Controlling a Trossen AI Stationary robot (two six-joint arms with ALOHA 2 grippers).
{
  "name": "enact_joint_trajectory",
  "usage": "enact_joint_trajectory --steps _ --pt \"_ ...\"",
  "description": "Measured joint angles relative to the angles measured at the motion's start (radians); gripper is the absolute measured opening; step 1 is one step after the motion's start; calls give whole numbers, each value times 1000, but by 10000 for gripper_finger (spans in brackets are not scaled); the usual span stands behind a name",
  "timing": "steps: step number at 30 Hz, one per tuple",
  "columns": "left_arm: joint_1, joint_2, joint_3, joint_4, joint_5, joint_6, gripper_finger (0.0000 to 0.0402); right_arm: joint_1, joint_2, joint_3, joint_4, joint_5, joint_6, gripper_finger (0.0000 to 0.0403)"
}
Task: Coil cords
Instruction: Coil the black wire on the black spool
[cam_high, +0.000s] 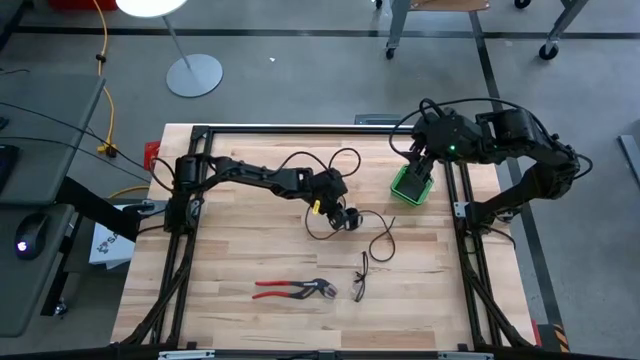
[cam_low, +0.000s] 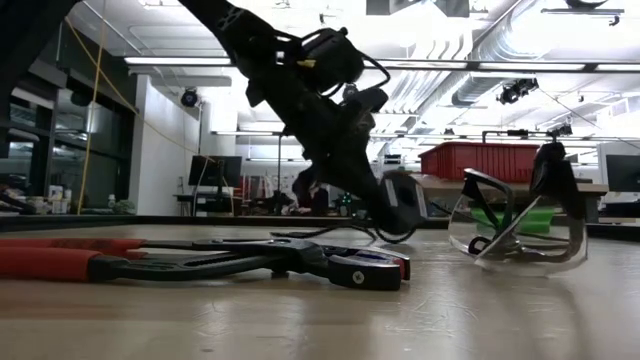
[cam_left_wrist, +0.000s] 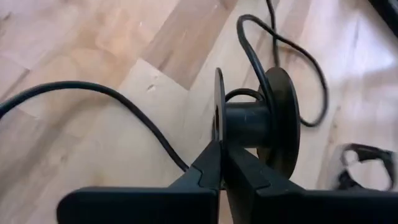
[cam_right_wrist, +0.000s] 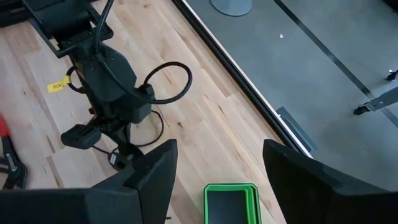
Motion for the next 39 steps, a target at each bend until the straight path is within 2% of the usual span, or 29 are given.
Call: enact_joint_trajectory --steps 6,12,17,20,23,25,31,34,39 --pt "57 -162 -1 -90 43 74 2 0 0 0 8 -19 0 231" --pt "103 -421 -1 -222 -85 311 1 -1 7 -1 82 -86 -62 231" --pt "133 -595 -1 -222 -77 340 1 -4 42 -1 234 -129 -159 231" --pt "113 -674 4 -306 -207 469 1 -15 78 -1 317 -209 -192 231" --pt "80 -699 36 -421 -390 603 1 -21 125 -1 372 -240 -231 231" --pt "61 -699 63 -451 -448 654 1 -23 158 -1 412 -242 -264 231" --pt "7 -701 141 -417 -511 781 0 -29 265 -1 497 -225 -360 231" --pt "-16 -700 179 -429 -538 851 0 -36 296 -1 517 -136 -368 231" --pt "-29 -700 210 -437 -539 866 0 -41 315 0 580 -107 -419 209"
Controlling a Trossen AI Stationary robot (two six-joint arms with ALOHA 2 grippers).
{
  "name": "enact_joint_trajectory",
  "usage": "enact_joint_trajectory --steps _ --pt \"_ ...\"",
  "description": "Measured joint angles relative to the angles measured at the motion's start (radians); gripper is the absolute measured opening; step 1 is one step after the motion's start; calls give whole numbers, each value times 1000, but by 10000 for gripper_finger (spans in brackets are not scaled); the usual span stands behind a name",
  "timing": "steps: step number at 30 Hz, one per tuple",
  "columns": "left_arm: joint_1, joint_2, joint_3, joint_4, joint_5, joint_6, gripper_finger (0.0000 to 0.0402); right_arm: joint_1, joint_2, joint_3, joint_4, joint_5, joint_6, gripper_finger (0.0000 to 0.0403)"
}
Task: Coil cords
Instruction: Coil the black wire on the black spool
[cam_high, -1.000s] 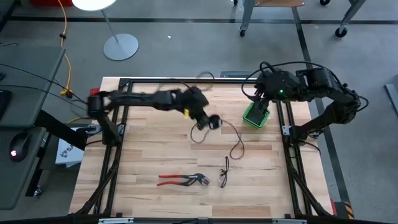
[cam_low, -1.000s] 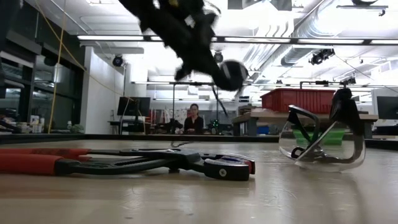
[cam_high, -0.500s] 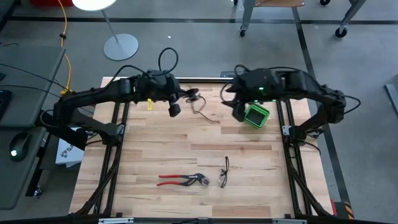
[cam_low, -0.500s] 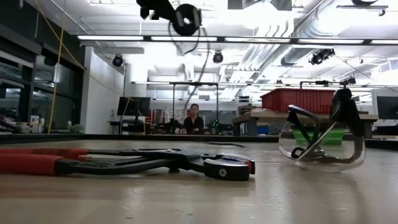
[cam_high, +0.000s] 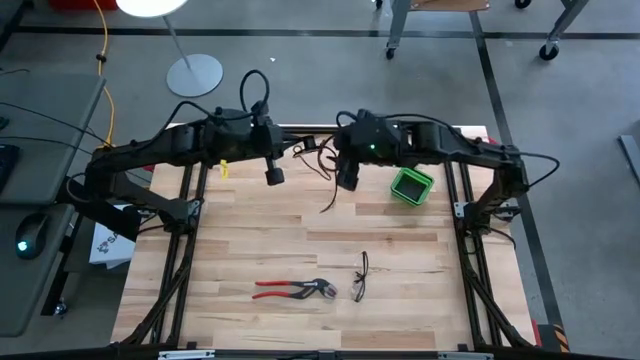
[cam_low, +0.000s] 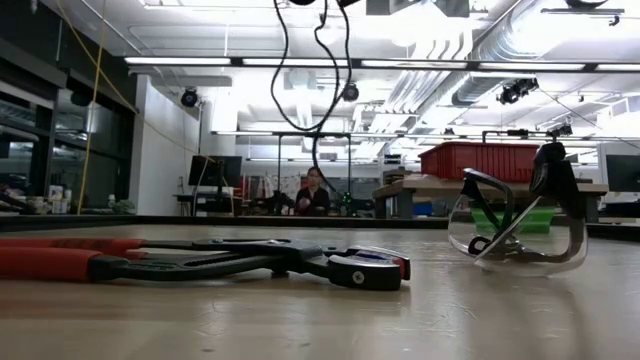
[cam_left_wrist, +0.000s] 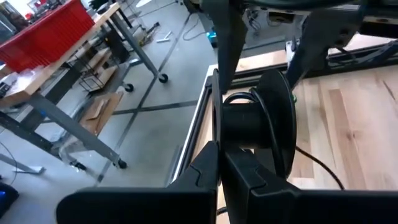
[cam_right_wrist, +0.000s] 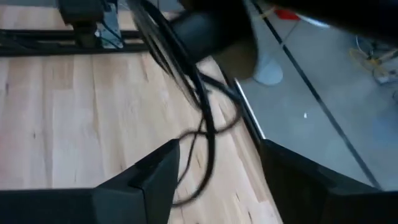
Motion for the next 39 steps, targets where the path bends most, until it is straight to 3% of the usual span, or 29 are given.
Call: enact_joint_trajectory --steps 5,10,12,23,29,39 --pt "-5 0 10 -1 -1 1 0 -2 17 0 6 41 -5 158" --pt "6 0 10 -35 -2 0 0 8 5 0 43 71 -37 36" --pt "15 0 10 -45 -4 -1 0 9 -3 1 46 70 -45 13" --pt "93 83 6 -14 -21 -16 0 55 -16 35 228 43 -18 3" --pt "144 88 34 106 -44 -19 0 78 -12 34 177 7 68 1" --pt "161 30 255 -27 0 -141 0 121 -7 33 -44 -1 122 0"
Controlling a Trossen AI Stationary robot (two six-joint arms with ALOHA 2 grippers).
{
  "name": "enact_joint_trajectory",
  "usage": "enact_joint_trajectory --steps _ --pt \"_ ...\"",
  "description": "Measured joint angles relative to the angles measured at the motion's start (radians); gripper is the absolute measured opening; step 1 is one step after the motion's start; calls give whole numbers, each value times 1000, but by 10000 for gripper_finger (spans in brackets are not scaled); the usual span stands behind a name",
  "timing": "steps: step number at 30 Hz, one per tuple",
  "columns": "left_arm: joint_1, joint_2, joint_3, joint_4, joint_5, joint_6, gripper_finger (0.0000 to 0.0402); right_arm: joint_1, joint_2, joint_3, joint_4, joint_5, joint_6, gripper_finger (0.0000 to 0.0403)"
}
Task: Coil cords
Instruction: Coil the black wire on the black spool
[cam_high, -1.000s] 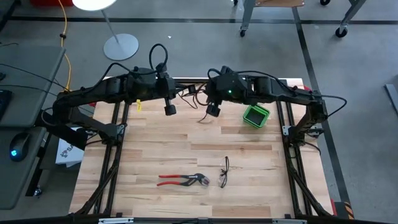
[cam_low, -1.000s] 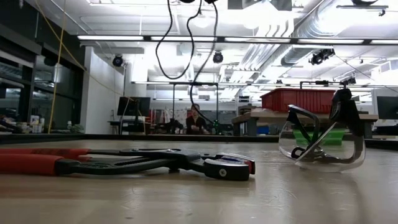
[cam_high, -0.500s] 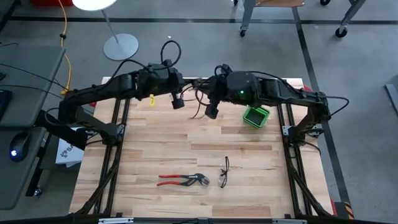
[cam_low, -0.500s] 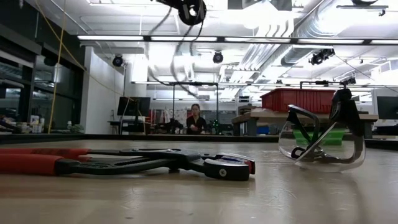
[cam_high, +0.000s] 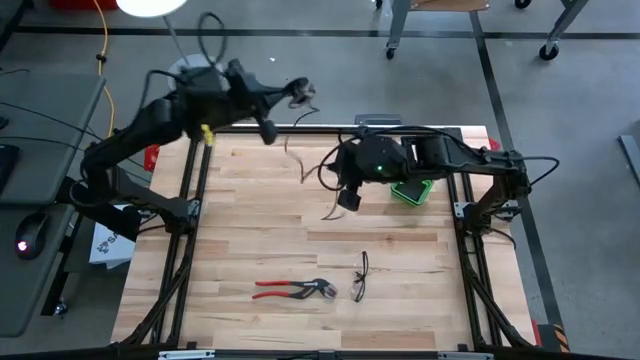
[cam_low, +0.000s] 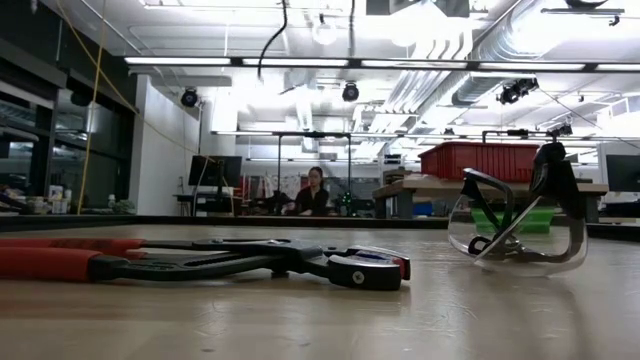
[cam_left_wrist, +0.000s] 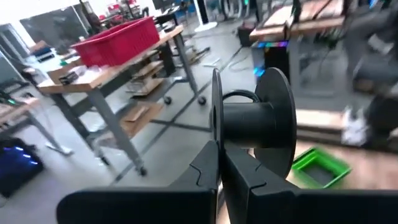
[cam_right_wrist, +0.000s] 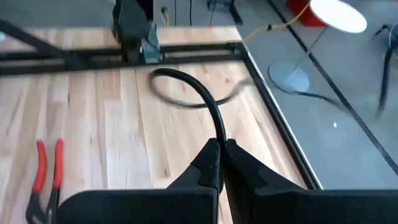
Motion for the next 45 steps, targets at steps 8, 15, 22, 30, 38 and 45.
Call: enact_joint_trajectory --steps 8,15,22,30,38,45 --pt "0 -44 130 -288 197 -247 0 0 0 0 -125 0 66 1" --pt "0 -52 138 -332 475 -502 0 -9 0 0 -125 -118 63 59" --pt "0 -58 137 -264 570 -514 0 -7 -8 0 -83 -61 -27 178" --pt "0 -52 137 -238 519 -215 0 -6 -64 0 -31 -16 -101 210" --pt "1 -48 129 -49 651 -157 0 -44 -122 0 255 -118 -167 211" --pt "8 -50 45 23 699 -215 0 -106 -126 0 422 -385 -168 211"
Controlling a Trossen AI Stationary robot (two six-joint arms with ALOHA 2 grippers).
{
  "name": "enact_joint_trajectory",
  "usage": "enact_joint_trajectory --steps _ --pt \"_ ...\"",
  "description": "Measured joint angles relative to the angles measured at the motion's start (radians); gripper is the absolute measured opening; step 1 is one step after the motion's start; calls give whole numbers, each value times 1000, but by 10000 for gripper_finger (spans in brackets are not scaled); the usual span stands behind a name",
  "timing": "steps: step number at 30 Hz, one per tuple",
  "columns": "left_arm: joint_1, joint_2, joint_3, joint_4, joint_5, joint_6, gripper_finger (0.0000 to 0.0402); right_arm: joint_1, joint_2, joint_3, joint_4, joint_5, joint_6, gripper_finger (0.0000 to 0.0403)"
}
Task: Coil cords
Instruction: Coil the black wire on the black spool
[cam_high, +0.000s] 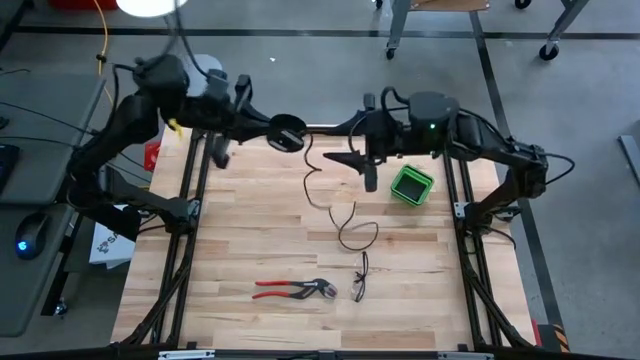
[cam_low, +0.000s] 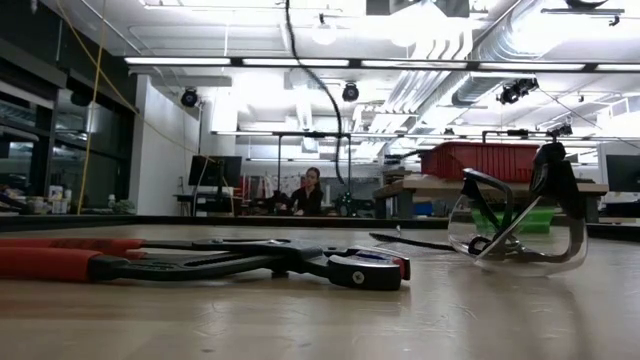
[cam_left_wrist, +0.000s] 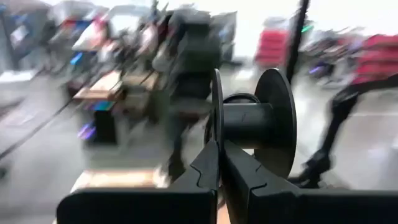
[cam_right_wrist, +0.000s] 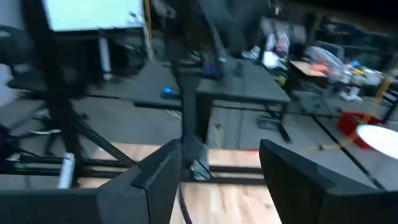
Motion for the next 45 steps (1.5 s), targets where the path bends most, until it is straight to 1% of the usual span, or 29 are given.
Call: enact_joint_trajectory --steps 2,4,9,11,13,17,22,24,27,30,33,36,38,45 --pt "-10 0 -16 -111 -135 57 0 -11 -13 0 -15 -13 8 211" --pt "-23 2 -21 -185 -247 112 0 -18 -29 0 -57 -13 12 211" --pt "-79 3 -19 -262 -505 310 0 -35 -46 0 -133 -12 11 211" --pt "-103 12 -19 -265 -578 390 0 -33 -39 0 -136 -10 -9 211" --pt "-119 21 -19 -262 -618 453 0 -26 -25 0 -134 7 -45 211" --pt "-142 53 -18 -252 -629 529 0 -18 19 -1 -134 83 -109 207" --pt "-163 95 -18 -248 -631 556 0 -15 46 -1 -125 111 -150 186" --pt "-163 96 -18 -244 -630 557 0 -11 49 -1 -129 130 -168 175" --pt "-163 97 -18 -227 -628 555 0 1 49 -1 -129 129 -184 157" --pt "-156 97 -18 -179 -598 556 0 14 48 -1 -136 138 -225 144" --pt "-153 96 -17 -157 -559 556 0 25 57 -1 -141 189 -252 140" --pt "-153 96 -17 -156 -557 556 0 37 60 -1 -151 254 -269 140" --pt "-154 96 -17 -150 -556 553 0 43 59 -1 -144 280 -273 140" --pt "-154 104 -17 -142 -556 550 0 50 64 0 -142 285 -277 140"
